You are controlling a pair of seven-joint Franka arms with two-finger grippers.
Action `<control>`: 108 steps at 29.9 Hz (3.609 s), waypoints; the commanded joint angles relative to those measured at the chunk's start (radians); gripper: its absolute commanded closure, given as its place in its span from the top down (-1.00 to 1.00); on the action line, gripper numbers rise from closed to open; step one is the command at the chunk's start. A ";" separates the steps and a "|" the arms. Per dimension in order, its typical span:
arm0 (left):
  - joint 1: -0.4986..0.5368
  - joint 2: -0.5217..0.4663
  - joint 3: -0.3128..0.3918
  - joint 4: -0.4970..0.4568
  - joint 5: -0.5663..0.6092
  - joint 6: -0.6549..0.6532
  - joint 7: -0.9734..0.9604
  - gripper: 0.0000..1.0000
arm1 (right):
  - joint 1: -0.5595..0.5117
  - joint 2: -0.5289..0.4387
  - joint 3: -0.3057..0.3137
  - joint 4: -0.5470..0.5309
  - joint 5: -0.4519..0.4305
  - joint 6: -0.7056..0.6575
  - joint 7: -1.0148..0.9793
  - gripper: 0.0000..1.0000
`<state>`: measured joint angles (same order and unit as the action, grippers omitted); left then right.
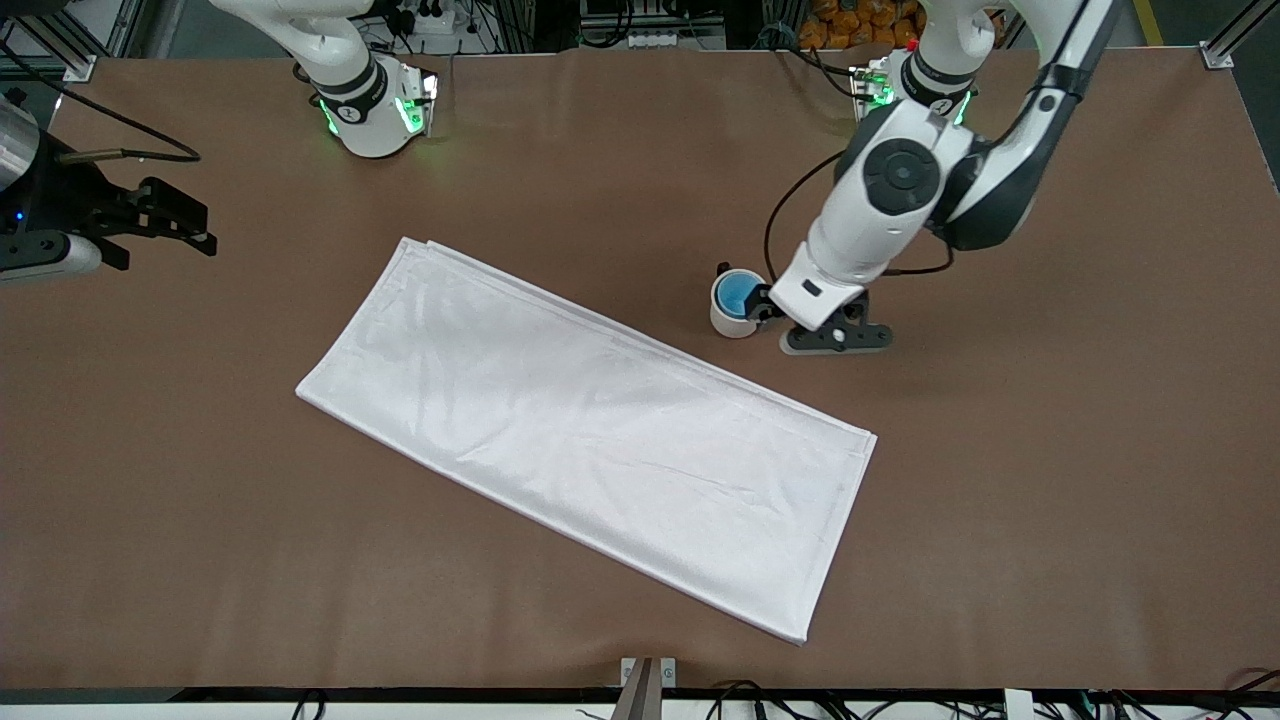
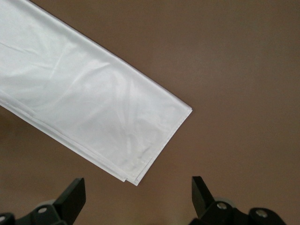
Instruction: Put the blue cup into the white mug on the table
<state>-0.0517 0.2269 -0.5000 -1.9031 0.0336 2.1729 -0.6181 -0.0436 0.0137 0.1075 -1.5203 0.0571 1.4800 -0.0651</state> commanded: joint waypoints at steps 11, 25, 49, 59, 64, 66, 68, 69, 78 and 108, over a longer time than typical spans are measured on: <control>0.185 -0.012 -0.005 0.065 0.032 -0.070 0.199 1.00 | 0.001 -0.070 0.072 -0.115 -0.080 0.040 -0.013 1.00; 0.076 -0.125 0.281 -0.014 0.057 -0.237 0.610 1.00 | 0.002 -0.103 0.034 -0.130 -0.072 0.068 -0.012 1.00; 0.065 -0.273 0.365 0.054 0.023 -0.324 0.650 1.00 | 0.008 -0.110 0.031 -0.132 -0.033 0.129 0.021 1.00; 0.082 -0.264 0.382 0.239 -0.063 -0.364 0.643 1.00 | 0.008 -0.109 0.020 -0.132 0.004 0.131 0.047 1.00; 0.081 -0.222 0.385 0.343 -0.061 -0.505 0.649 1.00 | 0.008 -0.110 0.020 -0.138 0.004 0.128 0.047 1.00; 0.079 -0.219 0.385 0.367 -0.058 -0.547 0.653 1.00 | 0.011 -0.110 0.020 -0.138 0.004 0.128 0.047 1.00; 0.079 -0.221 0.385 0.375 -0.055 -0.579 0.658 1.00 | 0.013 -0.110 0.020 -0.138 0.004 0.128 0.047 1.00; 0.079 -0.222 0.383 0.377 -0.054 -0.594 0.663 1.00 | 0.013 -0.110 0.020 -0.138 0.004 0.128 0.047 1.00; 0.081 -0.235 0.376 0.377 -0.041 -0.624 0.741 1.00 | 0.014 -0.110 0.020 -0.136 0.003 0.125 0.047 1.00; 0.079 -0.245 0.373 0.369 -0.041 -0.674 0.696 1.00 | 0.014 -0.101 0.021 -0.129 0.003 0.114 0.045 1.00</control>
<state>0.0287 -0.0197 -0.1253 -1.5454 -0.0111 1.5173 0.0984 -0.0314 -0.0677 0.1331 -1.6335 0.0392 1.5970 -0.0323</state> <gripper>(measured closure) 0.000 0.000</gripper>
